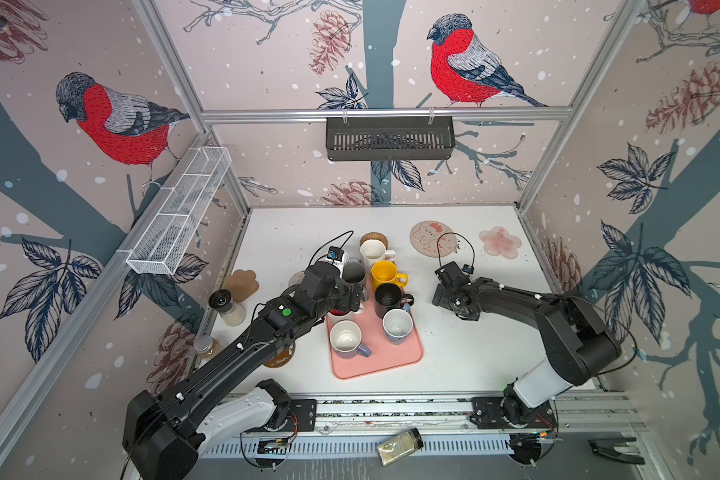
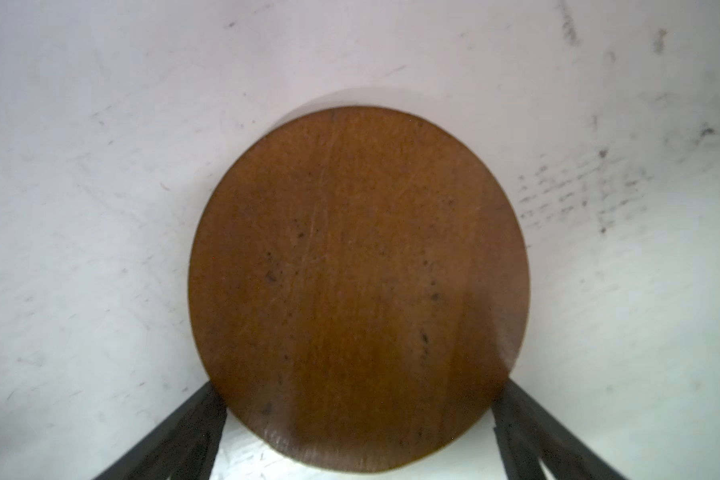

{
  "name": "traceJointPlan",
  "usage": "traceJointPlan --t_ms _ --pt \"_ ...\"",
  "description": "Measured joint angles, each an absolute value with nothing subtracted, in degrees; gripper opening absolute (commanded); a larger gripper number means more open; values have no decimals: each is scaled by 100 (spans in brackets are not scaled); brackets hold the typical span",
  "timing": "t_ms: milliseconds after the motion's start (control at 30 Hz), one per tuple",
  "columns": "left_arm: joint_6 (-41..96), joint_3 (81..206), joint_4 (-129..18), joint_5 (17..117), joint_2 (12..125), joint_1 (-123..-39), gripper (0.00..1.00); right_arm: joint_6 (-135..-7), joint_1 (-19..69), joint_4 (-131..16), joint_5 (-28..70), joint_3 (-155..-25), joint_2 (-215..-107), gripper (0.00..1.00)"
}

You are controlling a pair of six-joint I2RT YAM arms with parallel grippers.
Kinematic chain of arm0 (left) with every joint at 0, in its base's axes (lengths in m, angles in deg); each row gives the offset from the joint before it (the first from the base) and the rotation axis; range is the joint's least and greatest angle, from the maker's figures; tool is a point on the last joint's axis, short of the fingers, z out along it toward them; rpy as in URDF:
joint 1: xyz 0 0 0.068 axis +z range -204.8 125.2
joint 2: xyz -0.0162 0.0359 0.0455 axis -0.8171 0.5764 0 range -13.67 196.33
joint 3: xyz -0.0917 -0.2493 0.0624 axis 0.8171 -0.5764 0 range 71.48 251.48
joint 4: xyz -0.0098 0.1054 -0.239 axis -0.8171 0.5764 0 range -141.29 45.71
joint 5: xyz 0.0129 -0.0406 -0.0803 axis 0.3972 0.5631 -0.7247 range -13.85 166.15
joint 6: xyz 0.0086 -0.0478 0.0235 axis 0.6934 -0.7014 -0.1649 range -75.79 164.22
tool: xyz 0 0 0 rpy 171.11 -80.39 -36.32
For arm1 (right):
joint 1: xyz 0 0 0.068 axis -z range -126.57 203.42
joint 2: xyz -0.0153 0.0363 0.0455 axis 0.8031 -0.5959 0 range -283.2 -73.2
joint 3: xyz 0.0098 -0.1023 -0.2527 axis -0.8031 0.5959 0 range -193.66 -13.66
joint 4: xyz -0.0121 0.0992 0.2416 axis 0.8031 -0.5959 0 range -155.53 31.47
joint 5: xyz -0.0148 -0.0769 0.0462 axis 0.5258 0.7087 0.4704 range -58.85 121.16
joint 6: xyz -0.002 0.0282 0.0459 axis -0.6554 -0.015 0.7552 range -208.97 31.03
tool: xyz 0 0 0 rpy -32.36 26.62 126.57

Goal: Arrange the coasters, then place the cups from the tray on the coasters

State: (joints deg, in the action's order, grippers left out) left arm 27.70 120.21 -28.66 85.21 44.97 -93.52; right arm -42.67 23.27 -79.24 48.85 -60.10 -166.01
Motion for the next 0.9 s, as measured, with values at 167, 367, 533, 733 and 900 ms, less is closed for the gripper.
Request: traceJointPlan --t_ms 167,367,533,733,900 --pt "2775 12028 -2868 8523 4508 -9352 97 -4435 2592 -7832 4896 -6187 -16800 95" --pt "2775 12028 -2870 8534 4508 -9352 97 -4763 2950 -7718 4878 -6587 -17183 94" --pt "2814 12028 -2870 8545 4501 -9352 97 -5077 3293 -7666 4810 -6950 -17498 94" --pt "2866 12028 -2872 8563 4514 -9352 97 -5449 3667 -7681 4712 -7614 -18009 93" --pt "2921 12028 -2872 8569 4525 -9352 97 -5696 3890 -7845 4607 -8252 -18442 92"
